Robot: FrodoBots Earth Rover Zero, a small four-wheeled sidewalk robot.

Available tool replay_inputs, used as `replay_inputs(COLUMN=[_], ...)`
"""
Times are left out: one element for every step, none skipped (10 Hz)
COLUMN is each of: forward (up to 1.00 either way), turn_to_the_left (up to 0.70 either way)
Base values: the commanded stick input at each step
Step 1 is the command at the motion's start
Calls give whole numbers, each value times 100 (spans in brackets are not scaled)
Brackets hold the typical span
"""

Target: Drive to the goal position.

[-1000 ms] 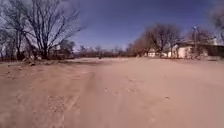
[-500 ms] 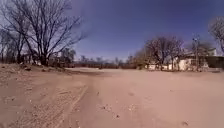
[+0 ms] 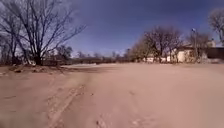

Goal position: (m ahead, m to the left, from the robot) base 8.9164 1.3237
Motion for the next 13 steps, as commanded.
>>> replay_inputs(forward=[100, 100, 100, 100, 100, 100, 100, 100, 100, 100, 100, 100, 100], turn_to_the_left=[0, 0, 0, 0, 0, 0, 0, 0, 0, 0, 0, 0, 0])
